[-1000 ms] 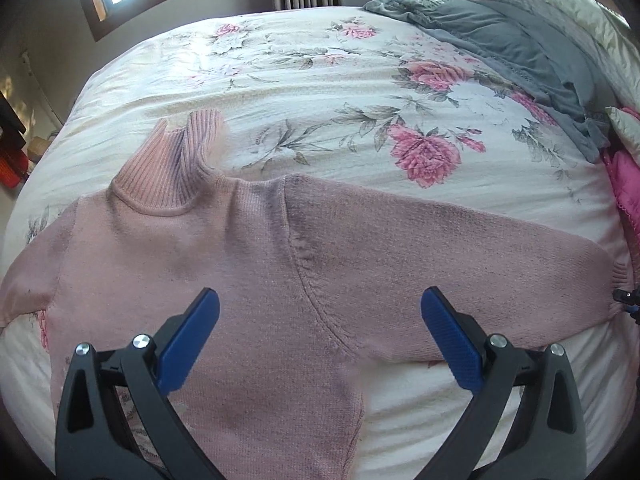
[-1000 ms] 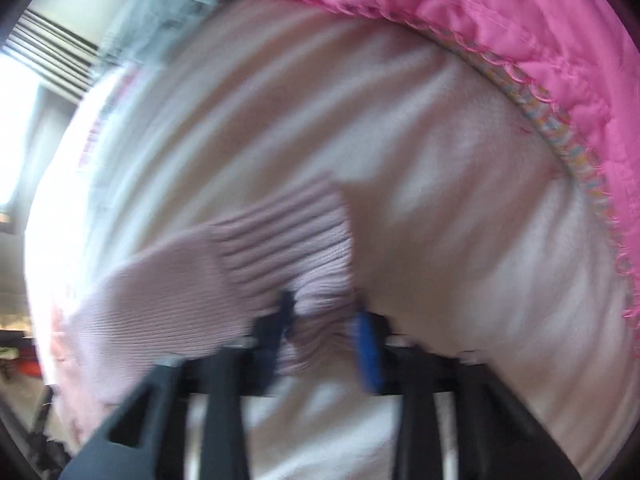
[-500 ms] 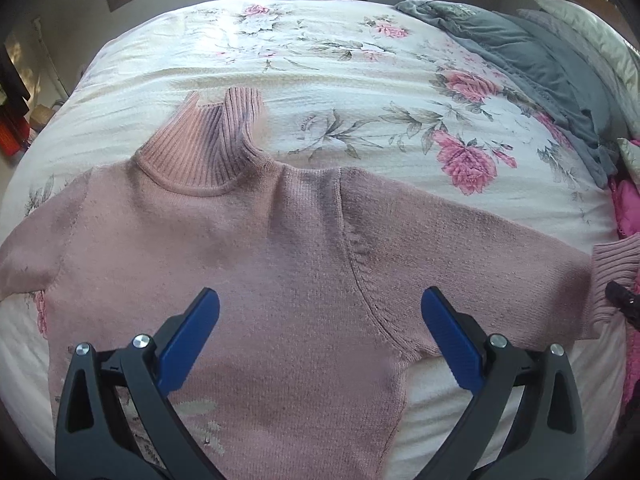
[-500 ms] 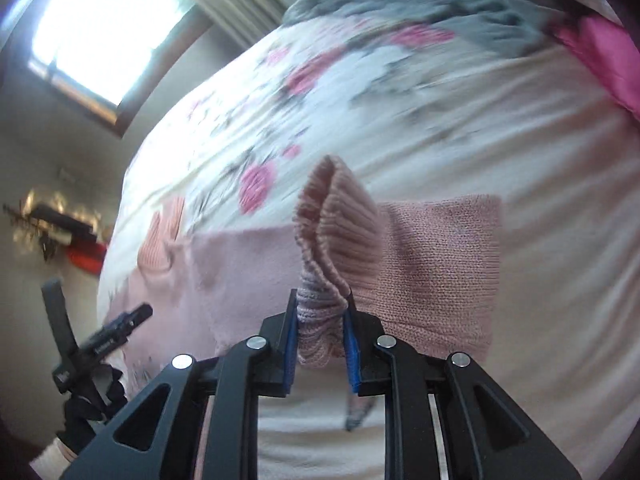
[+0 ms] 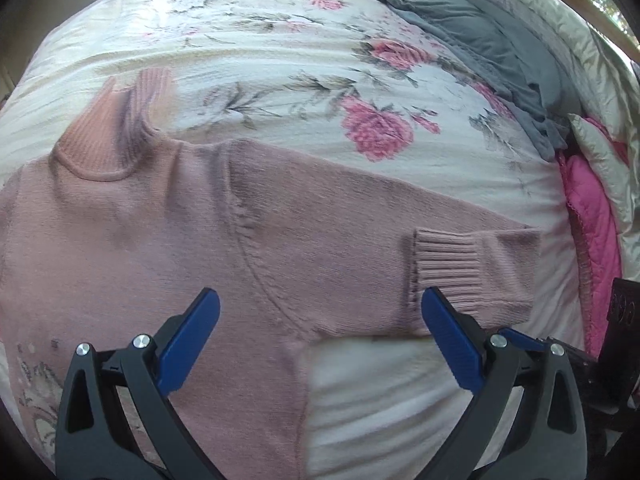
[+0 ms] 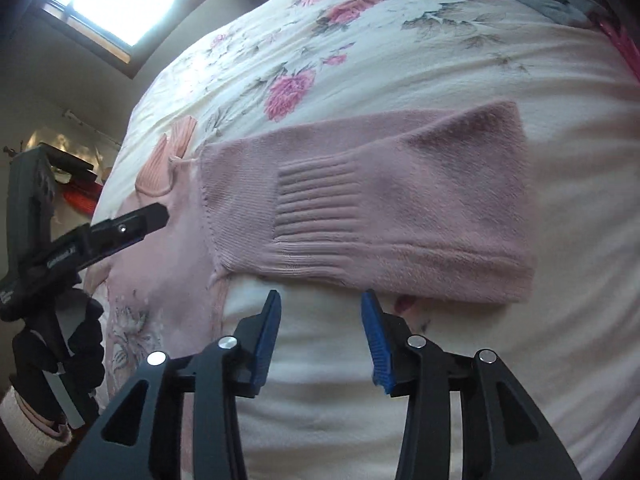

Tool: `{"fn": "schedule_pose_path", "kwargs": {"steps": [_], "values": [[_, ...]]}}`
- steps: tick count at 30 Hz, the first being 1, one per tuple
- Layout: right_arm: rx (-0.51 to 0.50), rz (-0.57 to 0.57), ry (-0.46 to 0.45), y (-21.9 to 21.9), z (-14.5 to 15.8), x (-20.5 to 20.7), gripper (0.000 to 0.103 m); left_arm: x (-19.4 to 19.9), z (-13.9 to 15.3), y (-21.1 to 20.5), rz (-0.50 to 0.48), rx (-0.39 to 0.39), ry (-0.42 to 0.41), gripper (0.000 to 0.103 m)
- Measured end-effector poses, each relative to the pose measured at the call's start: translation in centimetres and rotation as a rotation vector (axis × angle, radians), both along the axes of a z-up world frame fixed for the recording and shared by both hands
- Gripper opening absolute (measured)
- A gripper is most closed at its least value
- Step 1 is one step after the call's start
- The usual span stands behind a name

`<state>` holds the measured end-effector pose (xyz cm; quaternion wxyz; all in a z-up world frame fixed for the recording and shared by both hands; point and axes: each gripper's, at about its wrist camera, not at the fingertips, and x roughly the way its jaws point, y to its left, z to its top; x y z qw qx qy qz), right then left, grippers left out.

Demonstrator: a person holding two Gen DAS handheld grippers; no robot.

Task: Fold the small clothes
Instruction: 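Grasp the folded sleeve's ribbed cuff with the left gripper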

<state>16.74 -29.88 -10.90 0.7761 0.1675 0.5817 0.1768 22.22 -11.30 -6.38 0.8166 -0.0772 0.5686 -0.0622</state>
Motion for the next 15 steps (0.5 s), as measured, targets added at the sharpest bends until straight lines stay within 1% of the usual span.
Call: {"fn": "schedule_pose_path", "kwargs": {"steps": [4,7,10,12,13,14,15], "values": [[-0.027,-0.066,0.013,-2.9,-0.3,-4.1,0.043,0.6,-2.4,-3.5,-0.056,-0.029,0.045,0.099],[-0.019,-0.110,0.032,-4.7,-0.6,-6.7,0.043,1.3,-4.3,-5.5,-0.072,-0.043,0.084,0.099],[-0.020,-0.150,0.042,-5.7,-0.8,-8.4,0.043,2.2,-5.9,-7.3,-0.077,-0.041,0.119,0.099],[-0.020,-0.165,0.045,-6.2,-0.7,-9.2,0.043,2.6,-6.6,-8.3,-0.082,-0.068,0.145,0.087],[-0.023,-0.172,0.045,-6.4,-0.8,-9.5,0.043,2.8,-6.8,-8.9,-0.089,-0.091,0.157,0.070],[-0.028,-0.176,0.046,-6.5,-0.8,-9.7,0.044,2.9,-7.0,-9.4,-0.096,-0.105,0.173,0.065],[-0.037,-0.180,0.047,-6.5,-0.8,-9.8,0.044,3.0,-7.2,-9.9,-0.100,-0.108,0.183,0.065]]}}
